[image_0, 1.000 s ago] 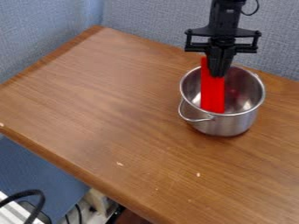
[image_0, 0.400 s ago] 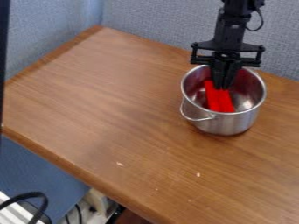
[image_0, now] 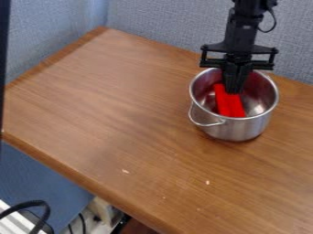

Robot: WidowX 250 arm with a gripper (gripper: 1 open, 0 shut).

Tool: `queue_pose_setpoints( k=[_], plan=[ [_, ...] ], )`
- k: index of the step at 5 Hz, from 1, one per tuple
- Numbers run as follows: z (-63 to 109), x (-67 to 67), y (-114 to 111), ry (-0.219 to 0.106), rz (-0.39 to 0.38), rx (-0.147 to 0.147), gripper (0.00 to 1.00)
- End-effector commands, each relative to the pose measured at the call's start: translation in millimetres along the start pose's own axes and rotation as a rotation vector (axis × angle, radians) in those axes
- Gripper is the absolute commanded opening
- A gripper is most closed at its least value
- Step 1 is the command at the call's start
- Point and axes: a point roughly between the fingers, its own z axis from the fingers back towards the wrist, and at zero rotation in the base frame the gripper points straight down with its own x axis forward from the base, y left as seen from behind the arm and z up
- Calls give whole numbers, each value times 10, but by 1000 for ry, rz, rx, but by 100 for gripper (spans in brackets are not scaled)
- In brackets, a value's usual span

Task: Put the red object in the metal pot

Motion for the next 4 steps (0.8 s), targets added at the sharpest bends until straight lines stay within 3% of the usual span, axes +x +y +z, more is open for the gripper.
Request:
queue_pose_setpoints(
  k=[1,2,3,4],
  plan=[
    [308,66,51,-46,25,-70,100],
    [334,74,55,-43,28,-78,100],
    [348,82,57,-42,31,-81,0],
    [356,90,61,-42,33,-80,0]
  ],
)
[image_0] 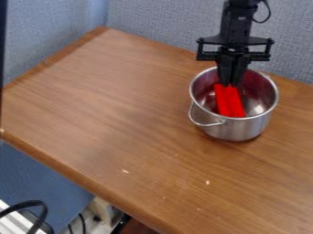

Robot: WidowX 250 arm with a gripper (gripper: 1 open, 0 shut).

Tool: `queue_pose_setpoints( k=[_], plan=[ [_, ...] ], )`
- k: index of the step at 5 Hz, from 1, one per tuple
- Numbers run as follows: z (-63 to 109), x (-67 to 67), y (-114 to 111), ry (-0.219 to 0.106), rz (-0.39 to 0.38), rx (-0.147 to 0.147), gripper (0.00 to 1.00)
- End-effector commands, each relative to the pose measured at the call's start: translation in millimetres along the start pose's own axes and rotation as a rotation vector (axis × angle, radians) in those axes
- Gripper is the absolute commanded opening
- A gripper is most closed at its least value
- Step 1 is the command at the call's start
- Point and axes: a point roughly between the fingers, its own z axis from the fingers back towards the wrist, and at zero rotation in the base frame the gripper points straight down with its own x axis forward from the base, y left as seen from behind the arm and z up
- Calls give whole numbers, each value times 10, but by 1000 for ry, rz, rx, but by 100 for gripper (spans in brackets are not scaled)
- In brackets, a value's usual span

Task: Put the red object in the metal pot

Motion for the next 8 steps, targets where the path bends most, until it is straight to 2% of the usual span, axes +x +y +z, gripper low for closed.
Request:
queue_pose_setpoints(
  k=[1,2,3,4,5,6,7,8],
  plan=[
    [299,34,3,-57,12,-64,100],
    [317,38,2,-54,15,-70,0],
    [317,45,1,-52,18,-71,100],
    [335,47,2,-49,21,-77,100],
    [329,54,2,-49,23,-75,0],
    [320,60,3,-50,24,-71,0],
    [316,65,3,-47,27,-73,100],
    [322,67,2,-43,30,-78,100]
  ],
)
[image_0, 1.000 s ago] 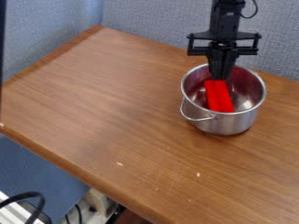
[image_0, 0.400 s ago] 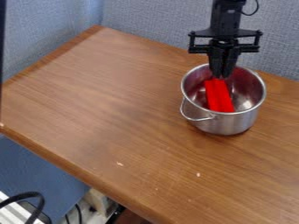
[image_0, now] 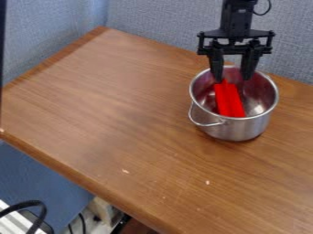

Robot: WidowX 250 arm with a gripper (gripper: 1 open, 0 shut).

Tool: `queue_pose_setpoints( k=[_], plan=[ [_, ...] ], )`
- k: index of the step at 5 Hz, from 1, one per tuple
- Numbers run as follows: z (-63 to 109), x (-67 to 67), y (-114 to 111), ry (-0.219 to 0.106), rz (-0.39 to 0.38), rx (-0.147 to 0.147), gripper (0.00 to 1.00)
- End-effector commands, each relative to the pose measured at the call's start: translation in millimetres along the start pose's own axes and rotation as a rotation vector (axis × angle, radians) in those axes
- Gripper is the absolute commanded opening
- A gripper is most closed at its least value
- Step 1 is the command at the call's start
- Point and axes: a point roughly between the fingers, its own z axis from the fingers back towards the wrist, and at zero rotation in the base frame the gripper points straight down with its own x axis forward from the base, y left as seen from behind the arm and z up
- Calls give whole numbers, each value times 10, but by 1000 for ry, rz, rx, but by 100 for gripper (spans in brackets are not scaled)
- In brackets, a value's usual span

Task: Put the red object in the metal pot

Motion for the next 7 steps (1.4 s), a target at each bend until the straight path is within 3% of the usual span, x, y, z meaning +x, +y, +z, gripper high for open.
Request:
queue_pose_setpoints(
  k=[1,2,3,5,7],
  plan=[
    [224,48,21,-48,18,-48,0],
    [214,52,24,-48,18,-43,0],
    [207,56,24,-45,22,-44,100],
    [197,62,29,-43,26,-40,100],
    [429,238,289,-54,59,-53,100]
  ],
)
